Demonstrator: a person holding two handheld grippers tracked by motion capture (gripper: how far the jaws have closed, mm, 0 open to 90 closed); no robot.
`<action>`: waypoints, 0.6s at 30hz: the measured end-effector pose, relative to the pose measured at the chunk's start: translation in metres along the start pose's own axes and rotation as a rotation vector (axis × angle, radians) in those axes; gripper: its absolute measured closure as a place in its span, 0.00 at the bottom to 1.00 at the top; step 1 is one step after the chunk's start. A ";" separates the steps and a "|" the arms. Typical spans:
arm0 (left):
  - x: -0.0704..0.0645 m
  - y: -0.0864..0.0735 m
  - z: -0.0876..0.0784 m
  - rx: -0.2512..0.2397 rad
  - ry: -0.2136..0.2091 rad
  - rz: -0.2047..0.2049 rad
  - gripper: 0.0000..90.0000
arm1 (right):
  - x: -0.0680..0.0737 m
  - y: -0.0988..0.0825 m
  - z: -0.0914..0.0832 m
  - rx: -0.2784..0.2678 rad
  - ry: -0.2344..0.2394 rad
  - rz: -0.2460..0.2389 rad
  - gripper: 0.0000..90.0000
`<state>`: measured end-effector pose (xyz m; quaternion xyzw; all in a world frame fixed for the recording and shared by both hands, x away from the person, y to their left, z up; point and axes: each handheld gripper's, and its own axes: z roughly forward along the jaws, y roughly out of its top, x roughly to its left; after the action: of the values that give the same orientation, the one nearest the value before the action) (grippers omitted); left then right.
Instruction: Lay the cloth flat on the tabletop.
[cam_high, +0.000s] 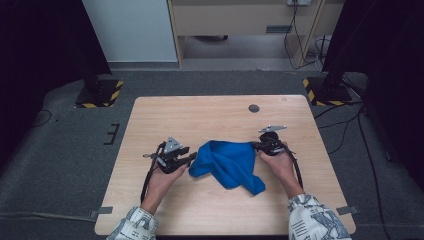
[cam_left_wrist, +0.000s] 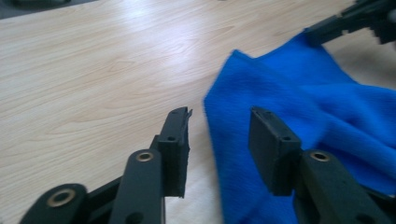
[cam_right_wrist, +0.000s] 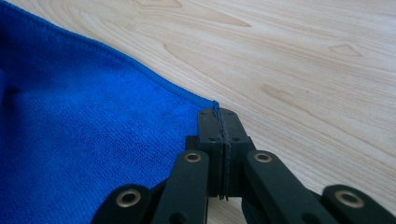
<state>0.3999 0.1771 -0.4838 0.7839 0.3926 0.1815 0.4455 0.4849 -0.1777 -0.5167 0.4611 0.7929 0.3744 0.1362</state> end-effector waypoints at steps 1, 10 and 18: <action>0.000 0.000 0.000 0.000 0.000 0.000 0.58 | 0.000 0.000 0.000 0.000 0.000 0.000 0.99; -0.018 -0.010 0.005 0.005 -0.059 0.058 0.35 | 0.005 0.001 -0.002 -0.007 0.018 -0.003 0.99; -0.023 -0.014 0.022 0.067 -0.044 0.114 0.30 | 0.005 0.003 0.001 -0.012 0.025 0.005 0.99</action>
<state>0.3932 0.1507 -0.5062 0.8232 0.3434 0.1762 0.4164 0.4853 -0.1720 -0.5146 0.4574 0.7912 0.3852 0.1280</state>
